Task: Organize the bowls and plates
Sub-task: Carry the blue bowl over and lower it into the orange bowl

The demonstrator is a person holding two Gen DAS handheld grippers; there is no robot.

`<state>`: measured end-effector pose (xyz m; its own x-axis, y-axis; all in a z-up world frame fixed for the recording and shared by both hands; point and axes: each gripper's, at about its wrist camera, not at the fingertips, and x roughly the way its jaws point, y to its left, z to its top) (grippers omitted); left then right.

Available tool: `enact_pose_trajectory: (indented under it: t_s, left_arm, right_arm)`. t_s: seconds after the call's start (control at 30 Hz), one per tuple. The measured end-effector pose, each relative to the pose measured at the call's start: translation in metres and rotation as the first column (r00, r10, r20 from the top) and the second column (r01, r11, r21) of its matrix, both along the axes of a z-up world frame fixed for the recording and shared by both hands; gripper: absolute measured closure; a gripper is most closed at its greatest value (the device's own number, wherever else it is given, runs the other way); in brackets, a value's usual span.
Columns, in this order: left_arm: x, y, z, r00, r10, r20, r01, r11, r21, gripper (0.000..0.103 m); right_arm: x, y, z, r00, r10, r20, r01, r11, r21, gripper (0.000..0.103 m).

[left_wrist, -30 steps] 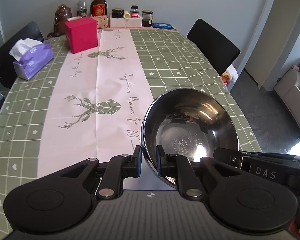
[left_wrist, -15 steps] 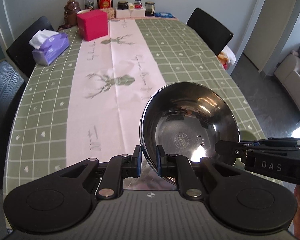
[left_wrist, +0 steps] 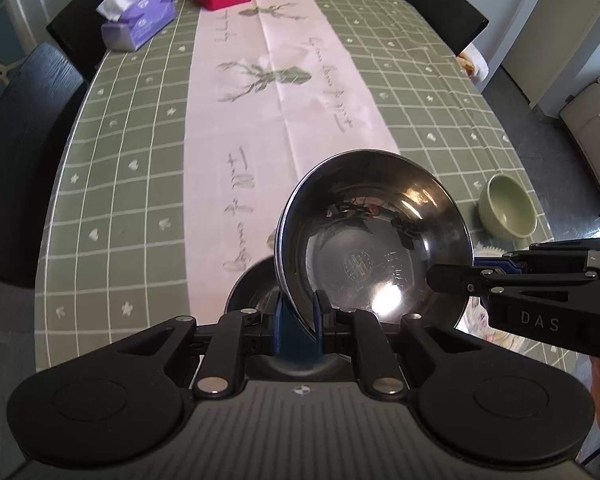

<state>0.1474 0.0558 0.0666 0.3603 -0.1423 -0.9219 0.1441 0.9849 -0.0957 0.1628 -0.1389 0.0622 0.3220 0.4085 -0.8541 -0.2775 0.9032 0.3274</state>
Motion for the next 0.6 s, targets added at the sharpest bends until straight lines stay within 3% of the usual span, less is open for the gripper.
enact_pose_trajectory:
  t_s: [0.6]
  left_arm:
    - [-0.010,0.033,-0.039,0.991,0.038,-0.126,-0.038,0.999,0.002,0.086]
  right_arm:
    - [-0.002,0.042,-0.030,0.991,0.085,-0.100,-0.090,0.995,-0.047,0.089]
